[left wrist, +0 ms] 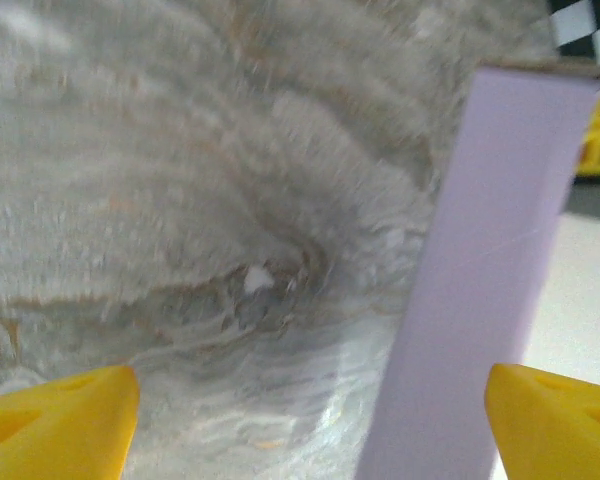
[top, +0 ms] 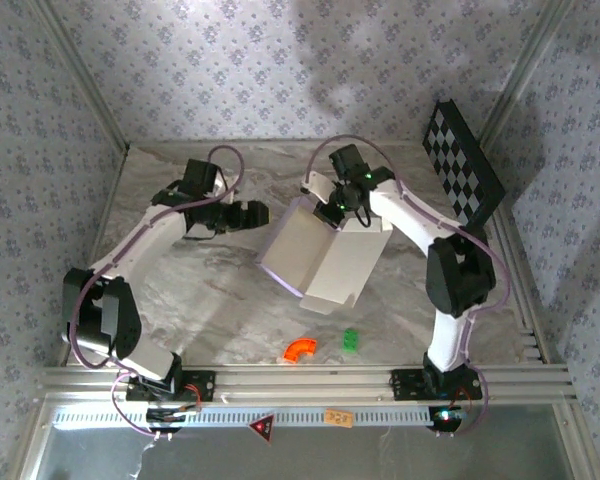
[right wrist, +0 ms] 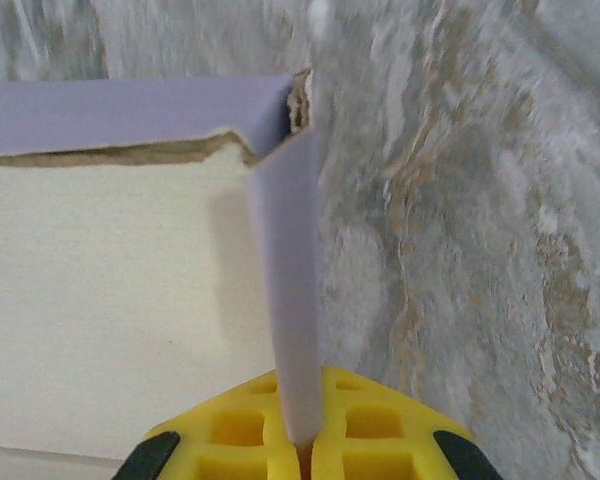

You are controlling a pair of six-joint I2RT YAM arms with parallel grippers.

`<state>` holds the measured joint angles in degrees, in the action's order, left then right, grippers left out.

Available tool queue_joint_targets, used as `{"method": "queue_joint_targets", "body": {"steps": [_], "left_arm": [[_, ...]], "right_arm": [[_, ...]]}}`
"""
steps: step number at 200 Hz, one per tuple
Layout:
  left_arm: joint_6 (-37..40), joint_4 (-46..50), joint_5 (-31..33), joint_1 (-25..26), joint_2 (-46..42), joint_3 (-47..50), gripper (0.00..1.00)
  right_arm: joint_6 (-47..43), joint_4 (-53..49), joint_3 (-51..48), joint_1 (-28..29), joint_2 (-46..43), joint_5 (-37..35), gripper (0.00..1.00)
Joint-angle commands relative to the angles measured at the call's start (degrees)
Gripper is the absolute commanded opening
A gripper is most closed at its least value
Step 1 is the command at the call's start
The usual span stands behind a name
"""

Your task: Fold the paper box

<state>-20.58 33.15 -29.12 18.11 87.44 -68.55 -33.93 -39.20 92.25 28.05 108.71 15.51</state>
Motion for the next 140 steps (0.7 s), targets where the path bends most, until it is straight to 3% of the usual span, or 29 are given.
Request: {"method": "queue_joint_targets", "body": {"steps": [1,40,65,140], "left_arm": [[-1.45,-1.96,-1.10,0.71,0.59,2.98,0.87],[-2.60,-5.02,-0.40,2.63,0.68,8.30,0.86],[-2.98,-6.30,-0.24,2.57,-0.23,9.99,0.86],[-2.27,-6.39,0.21,2.59,-0.35,11.24,0.86]], "right_arm": [[-9.03,-18.44,6.59,0.29,5.83,-6.19,0.00],[-10.74,-21.81,13.00,1.37,12.89,-11.87,0.00],[-11.17,-19.57,12.92,2.51,16.56,-17.06,0.00],[-10.73,-11.08,6.97,4.75,20.41,-21.49,0.00]]}}
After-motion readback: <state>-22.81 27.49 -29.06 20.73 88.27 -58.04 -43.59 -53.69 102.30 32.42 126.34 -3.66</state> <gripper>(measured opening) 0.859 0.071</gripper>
